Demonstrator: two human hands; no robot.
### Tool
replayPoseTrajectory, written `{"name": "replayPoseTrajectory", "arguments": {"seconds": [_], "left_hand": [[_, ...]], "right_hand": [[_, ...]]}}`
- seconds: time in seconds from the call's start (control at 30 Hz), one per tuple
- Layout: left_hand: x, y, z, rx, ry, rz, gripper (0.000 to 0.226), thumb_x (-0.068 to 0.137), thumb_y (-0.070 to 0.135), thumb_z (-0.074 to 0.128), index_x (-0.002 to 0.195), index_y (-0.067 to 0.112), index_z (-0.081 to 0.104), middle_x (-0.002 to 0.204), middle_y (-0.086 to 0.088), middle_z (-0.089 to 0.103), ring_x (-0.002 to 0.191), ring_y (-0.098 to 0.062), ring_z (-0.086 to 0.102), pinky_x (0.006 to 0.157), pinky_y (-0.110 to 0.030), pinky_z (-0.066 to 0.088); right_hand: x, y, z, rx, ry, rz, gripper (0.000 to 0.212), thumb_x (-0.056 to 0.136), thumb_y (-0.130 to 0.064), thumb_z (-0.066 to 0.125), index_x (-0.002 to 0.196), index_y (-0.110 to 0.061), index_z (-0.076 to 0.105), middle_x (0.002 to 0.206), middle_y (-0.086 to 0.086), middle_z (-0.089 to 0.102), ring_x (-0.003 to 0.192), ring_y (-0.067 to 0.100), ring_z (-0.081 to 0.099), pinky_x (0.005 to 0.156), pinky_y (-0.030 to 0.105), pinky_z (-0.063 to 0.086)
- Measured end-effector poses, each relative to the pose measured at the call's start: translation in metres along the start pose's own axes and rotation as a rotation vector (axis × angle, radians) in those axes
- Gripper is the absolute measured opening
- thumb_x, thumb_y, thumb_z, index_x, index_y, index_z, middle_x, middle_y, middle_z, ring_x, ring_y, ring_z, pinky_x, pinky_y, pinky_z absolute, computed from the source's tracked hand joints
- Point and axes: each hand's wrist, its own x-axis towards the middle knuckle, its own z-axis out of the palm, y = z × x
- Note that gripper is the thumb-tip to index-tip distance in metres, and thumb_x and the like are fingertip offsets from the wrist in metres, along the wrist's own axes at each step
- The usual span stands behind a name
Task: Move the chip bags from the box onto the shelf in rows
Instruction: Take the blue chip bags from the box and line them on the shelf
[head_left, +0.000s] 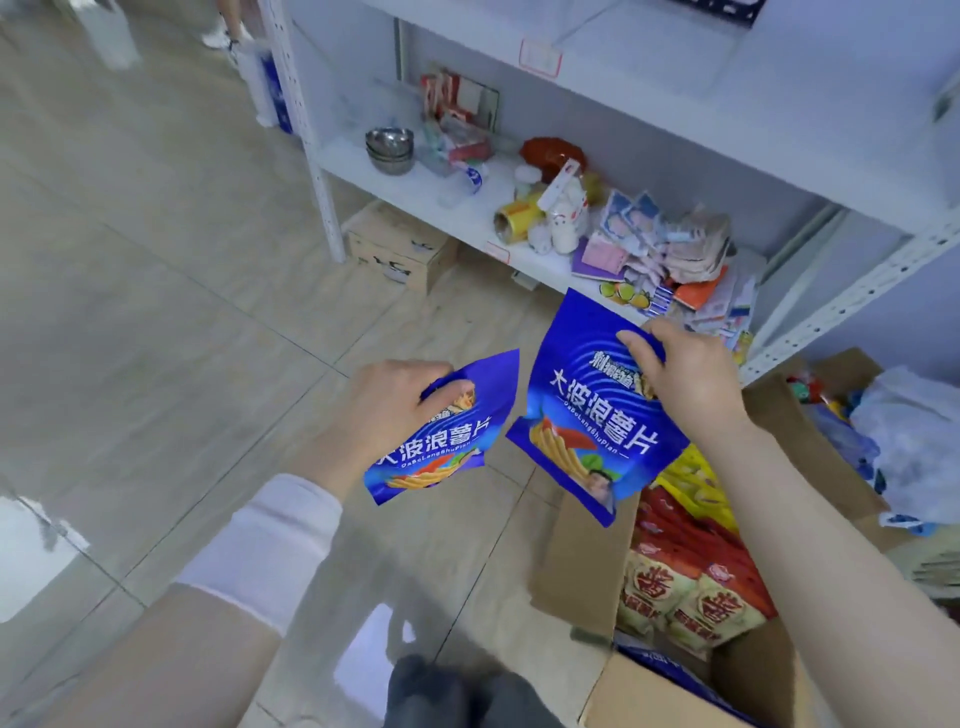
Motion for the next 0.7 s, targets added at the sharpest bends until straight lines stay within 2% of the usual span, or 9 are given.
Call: {"name": "replayPoseTrajectory", "arguments": {"seconds": [0.07, 0.17, 0.23, 0.3, 0.33, 0.4, 0.5, 0.6, 0.7], "left_hand": [[0.012, -0.019, -0.014, 0.026, 0.042, 0.025, 0.049, 0.073, 0.068, 0.014, 0.064, 0.025, 0.036, 0.062, 0.003, 0.046, 0.060, -0.017, 0.042, 0.049, -0.017, 0.024], [0.041, -0.046, -0.029, 0.039, 0.051, 0.005, 0.044, 0.081, 0.060, 0.028, 0.069, 0.021, 0.046, 0.056, 0.003, 0.041, 0.060, -0.017, 0.043, 0.048, -0.018, 0.024], [0.066, -0.059, -0.038, 0.004, 0.057, -0.007, 0.039, 0.087, 0.056, 0.038, 0.064, 0.025, 0.043, 0.054, 0.004, 0.041, 0.061, -0.018, 0.044, 0.050, -0.019, 0.026], [0.096, -0.070, -0.045, -0.034, 0.068, 0.015, 0.041, 0.089, 0.058, 0.040, 0.062, 0.027, 0.040, 0.058, 0.002, 0.048, 0.061, -0.019, 0.050, 0.054, -0.022, 0.032], [0.113, -0.074, -0.050, -0.031, 0.078, 0.033, 0.044, 0.085, 0.064, 0.034, 0.064, 0.025, 0.043, 0.061, 0.001, 0.053, 0.063, -0.020, 0.053, 0.055, -0.024, 0.034], [0.150, -0.082, -0.058, 0.010, 0.112, 0.068, 0.062, 0.075, 0.070, 0.021, 0.073, 0.017, 0.053, 0.067, -0.002, 0.059, 0.064, -0.019, 0.055, 0.053, -0.018, 0.033], [0.203, -0.090, -0.072, 0.037, 0.157, 0.093, 0.067, 0.075, 0.068, 0.020, 0.077, 0.013, 0.058, 0.068, -0.004, 0.061, 0.065, -0.020, 0.055, 0.052, -0.018, 0.032], [0.253, -0.100, -0.089, 0.033, 0.180, 0.113, 0.063, 0.076, 0.067, 0.019, 0.077, 0.021, 0.061, 0.067, -0.002, 0.062, 0.063, -0.021, 0.055, 0.055, -0.032, 0.041], [0.302, -0.113, -0.107, 0.028, 0.230, 0.119, 0.061, 0.078, 0.066, 0.022, 0.072, 0.018, 0.060, 0.058, 0.001, 0.054, 0.056, -0.017, 0.047, 0.052, -0.029, 0.036]], "right_hand": [[0.028, -0.015, 0.004, -0.029, 0.017, -0.038, 0.037, 0.092, -0.037, 0.051, 0.096, -0.001, 0.060, 0.071, 0.018, 0.064, 0.064, 0.035, 0.060, 0.051, 0.029, 0.036], [0.071, -0.028, 0.015, -0.057, 0.096, -0.153, 0.036, 0.090, -0.034, 0.056, 0.078, 0.001, 0.058, 0.054, 0.018, 0.059, 0.046, 0.035, 0.055, 0.045, 0.027, 0.035], [0.100, -0.030, 0.022, -0.063, 0.104, -0.163, 0.034, 0.089, -0.030, 0.059, 0.074, 0.001, 0.056, 0.053, 0.019, 0.058, 0.044, 0.036, 0.054, 0.045, 0.028, 0.036], [0.131, -0.028, 0.028, -0.071, 0.103, -0.152, 0.032, 0.088, -0.029, 0.060, 0.078, 0.001, 0.058, 0.057, 0.020, 0.061, 0.048, 0.037, 0.057, 0.047, 0.030, 0.038], [0.147, -0.025, 0.031, -0.078, 0.099, -0.147, 0.032, 0.088, -0.030, 0.060, 0.080, 0.001, 0.058, 0.060, 0.020, 0.062, 0.050, 0.037, 0.058, 0.048, 0.031, 0.039], [0.180, -0.021, 0.035, -0.073, 0.089, -0.164, 0.034, 0.089, -0.033, 0.057, 0.084, 0.000, 0.059, 0.065, 0.020, 0.063, 0.056, 0.038, 0.059, 0.050, 0.032, 0.042], [0.235, -0.018, 0.037, -0.039, 0.059, -0.152, 0.037, 0.092, -0.038, 0.049, 0.096, -0.002, 0.059, 0.078, 0.020, 0.067, 0.069, 0.037, 0.062, 0.059, 0.039, 0.050], [0.287, -0.015, 0.038, -0.017, 0.061, -0.167, 0.039, 0.093, -0.039, 0.046, 0.103, -0.004, 0.058, 0.087, 0.018, 0.068, 0.075, 0.033, 0.063, 0.062, 0.033, 0.045], [0.342, -0.016, 0.041, 0.007, 0.080, -0.167, 0.040, 0.093, -0.040, 0.045, 0.109, -0.006, 0.058, 0.092, 0.015, 0.069, 0.079, 0.030, 0.064, 0.061, 0.027, 0.038]]}}
